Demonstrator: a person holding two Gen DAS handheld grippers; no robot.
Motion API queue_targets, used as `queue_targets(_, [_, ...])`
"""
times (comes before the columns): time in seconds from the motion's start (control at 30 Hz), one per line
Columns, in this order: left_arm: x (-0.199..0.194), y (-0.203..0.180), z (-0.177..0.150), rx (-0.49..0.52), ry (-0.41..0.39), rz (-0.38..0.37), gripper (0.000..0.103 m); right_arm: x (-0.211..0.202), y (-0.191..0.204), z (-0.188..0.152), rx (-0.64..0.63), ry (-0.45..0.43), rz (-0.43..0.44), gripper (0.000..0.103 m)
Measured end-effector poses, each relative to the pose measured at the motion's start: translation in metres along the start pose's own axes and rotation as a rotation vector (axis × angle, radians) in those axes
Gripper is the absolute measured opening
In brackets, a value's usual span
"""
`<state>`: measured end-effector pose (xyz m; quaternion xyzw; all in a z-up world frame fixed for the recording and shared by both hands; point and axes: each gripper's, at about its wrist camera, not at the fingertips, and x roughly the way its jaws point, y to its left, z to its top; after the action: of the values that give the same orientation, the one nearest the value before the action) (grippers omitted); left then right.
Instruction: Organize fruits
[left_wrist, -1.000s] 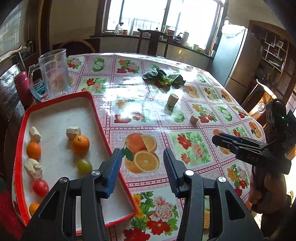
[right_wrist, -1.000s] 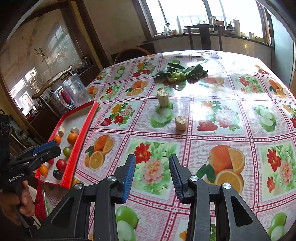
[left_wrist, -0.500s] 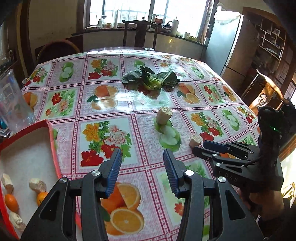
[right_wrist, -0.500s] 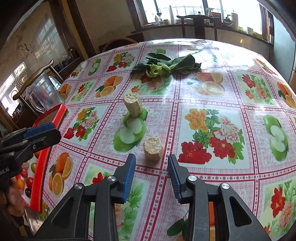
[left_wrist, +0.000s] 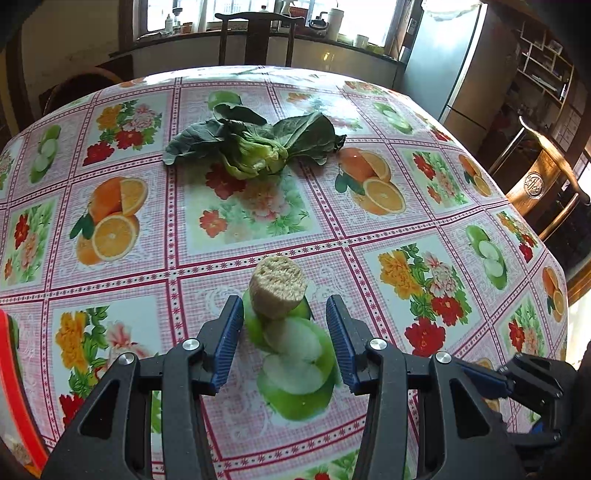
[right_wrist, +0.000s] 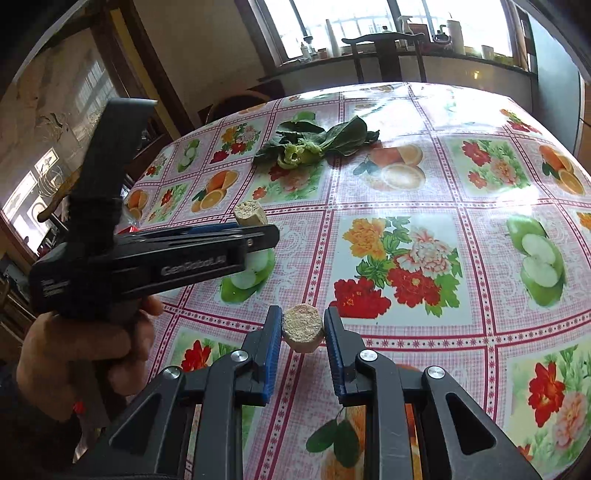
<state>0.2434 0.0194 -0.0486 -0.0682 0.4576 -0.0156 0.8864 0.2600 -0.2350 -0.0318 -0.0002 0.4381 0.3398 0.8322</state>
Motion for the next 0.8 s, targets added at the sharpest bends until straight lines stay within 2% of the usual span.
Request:
queue_targets(0.1, [0.002, -0.003, 0.003, 0.002, -0.029, 0.023, 0.042, -0.006, 0.001, -0.007, 0.004, -0.001, 0.009, 0.023])
queue_targets(0.17, [0.002, 0.000, 0.005, -0.008, -0.032, 0.023, 0.027, -0.008, 0.002, -0.010, 0.008, -0.004, 0.015, 0.023])
queue_targets(0.43, [-0.023, 0.006, -0.015, -0.029, -0.047, 0.038, 0.027, -0.025, 0.010, -0.021, 0.006, -0.020, 0.022, 0.023])
queue_targets(0.8, [-0.098, 0.017, -0.069, -0.081, -0.125, 0.039, 0.025, -0.058, 0.039, -0.037, -0.034, -0.056, 0.054, 0.023])
